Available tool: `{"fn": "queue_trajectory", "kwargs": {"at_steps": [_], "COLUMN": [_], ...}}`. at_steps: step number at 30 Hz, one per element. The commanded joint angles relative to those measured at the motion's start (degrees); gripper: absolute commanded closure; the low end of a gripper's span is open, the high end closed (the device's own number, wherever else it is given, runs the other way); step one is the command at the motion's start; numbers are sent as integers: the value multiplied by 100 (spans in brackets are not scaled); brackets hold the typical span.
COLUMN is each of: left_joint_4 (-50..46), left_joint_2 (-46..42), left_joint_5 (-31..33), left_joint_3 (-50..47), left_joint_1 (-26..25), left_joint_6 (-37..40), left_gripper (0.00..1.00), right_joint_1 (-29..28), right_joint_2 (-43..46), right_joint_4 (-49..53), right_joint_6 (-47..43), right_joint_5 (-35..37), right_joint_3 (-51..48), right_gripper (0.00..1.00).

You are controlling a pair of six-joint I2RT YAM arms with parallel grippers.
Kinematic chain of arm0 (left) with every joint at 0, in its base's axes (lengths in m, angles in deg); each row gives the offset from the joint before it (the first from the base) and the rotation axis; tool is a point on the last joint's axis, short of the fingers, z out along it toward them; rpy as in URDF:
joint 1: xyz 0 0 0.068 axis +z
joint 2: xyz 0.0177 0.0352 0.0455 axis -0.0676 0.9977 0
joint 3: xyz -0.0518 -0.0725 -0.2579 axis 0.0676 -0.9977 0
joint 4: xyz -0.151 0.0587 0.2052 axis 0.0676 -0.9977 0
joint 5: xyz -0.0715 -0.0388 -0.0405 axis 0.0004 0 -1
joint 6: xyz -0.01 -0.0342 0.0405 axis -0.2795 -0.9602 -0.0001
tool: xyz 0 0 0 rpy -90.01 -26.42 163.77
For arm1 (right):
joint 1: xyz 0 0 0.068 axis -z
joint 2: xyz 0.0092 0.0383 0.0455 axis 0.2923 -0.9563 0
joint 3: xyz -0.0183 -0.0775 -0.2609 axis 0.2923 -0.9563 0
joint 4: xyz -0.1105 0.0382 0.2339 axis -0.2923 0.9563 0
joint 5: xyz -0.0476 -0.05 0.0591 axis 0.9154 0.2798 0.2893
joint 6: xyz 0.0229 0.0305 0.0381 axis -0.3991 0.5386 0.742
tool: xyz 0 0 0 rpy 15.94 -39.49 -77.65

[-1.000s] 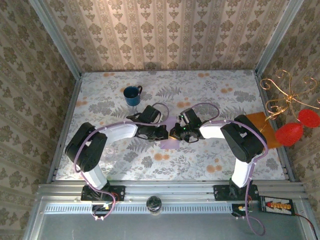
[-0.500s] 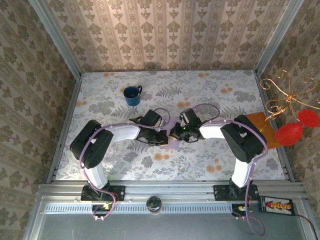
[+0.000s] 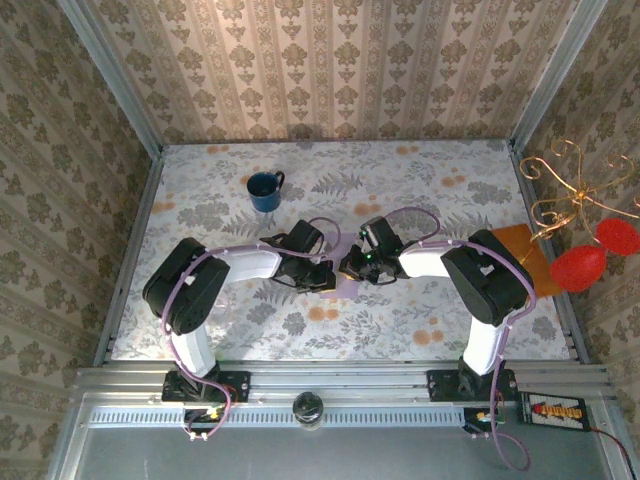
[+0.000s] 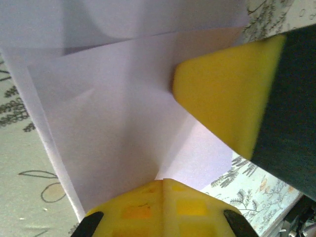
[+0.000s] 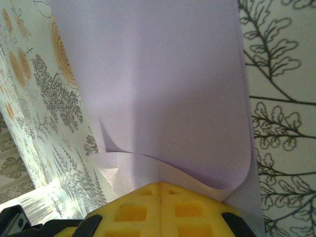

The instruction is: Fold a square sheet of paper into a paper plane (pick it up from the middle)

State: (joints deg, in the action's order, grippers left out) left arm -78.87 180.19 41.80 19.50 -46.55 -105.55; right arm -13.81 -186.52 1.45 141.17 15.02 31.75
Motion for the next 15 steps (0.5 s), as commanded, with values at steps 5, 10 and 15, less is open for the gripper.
{"fn": "queue_trajectory", "kwargs": {"at_steps": [5, 10, 15], "left_joint_4": [-263, -307, -75], "left_joint_2": [124, 76, 1], "left_joint_5": [147, 87, -199], "left_joint_3": [101, -57, -307], "left_joint_1": [23, 116, 319], "left_joint_6": [174, 201, 166], "left_gripper": [100, 100, 100], "right_joint_1": [-13, -14, -13], "right_joint_2": [-526, -551, -585], "right_joint_4": [1313, 1370, 1421], "right_joint_6": [77, 58, 31], "right_joint_5": [799, 808, 825], "right_joint_3": [-366, -349, -349], "right_gripper": [100, 100, 100]}}
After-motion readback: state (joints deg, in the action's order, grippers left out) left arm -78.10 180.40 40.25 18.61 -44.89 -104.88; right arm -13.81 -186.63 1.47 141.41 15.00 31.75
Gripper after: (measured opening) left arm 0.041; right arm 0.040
